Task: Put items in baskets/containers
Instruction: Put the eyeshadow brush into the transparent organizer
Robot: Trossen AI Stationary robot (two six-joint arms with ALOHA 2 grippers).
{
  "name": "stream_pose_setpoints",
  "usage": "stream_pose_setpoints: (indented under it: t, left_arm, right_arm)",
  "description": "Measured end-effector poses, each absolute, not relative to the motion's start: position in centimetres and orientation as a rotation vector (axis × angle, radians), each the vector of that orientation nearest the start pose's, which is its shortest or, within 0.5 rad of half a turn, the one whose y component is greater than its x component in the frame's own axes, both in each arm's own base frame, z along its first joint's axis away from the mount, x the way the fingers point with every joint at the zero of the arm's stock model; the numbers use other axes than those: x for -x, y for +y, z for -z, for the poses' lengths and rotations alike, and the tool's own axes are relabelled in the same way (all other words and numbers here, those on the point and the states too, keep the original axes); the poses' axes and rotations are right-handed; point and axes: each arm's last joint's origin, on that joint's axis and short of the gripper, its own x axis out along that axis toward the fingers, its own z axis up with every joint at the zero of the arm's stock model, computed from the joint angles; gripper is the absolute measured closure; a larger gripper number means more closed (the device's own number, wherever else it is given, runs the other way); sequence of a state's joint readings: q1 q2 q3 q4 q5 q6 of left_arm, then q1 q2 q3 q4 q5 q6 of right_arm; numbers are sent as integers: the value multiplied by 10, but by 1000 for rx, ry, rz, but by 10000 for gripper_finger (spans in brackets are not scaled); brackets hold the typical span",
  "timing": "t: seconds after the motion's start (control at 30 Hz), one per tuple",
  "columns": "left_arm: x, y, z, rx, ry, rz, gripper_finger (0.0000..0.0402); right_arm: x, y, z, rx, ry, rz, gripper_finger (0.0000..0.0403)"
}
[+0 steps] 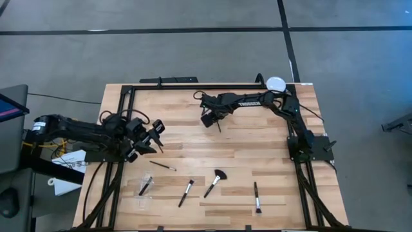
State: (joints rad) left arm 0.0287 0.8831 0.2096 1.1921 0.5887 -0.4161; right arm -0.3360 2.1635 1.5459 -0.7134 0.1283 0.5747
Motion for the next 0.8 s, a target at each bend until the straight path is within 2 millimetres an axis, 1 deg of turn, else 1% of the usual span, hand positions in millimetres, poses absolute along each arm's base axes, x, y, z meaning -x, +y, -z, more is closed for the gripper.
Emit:
stream_pose_setpoints:
  t: [0.23,0.53,0.63,0.8]
  left_arm:
    - [-167,-15,-242,248,-360,607,262]
    - [-168,-15,-242,242,-360,599,262]
    - [-168,-15,-242,232,-364,597,262]
    - [-168,-15,-242,232,-364,596,262]
  right_arm:
    - [-394,-140,-135,-583,1273,758,294]
    - [-388,-139,-130,-558,1315,745,297]
    - [-387,-138,-130,-563,1332,716,314]
    - [-386,-136,-129,-602,1366,661,366]
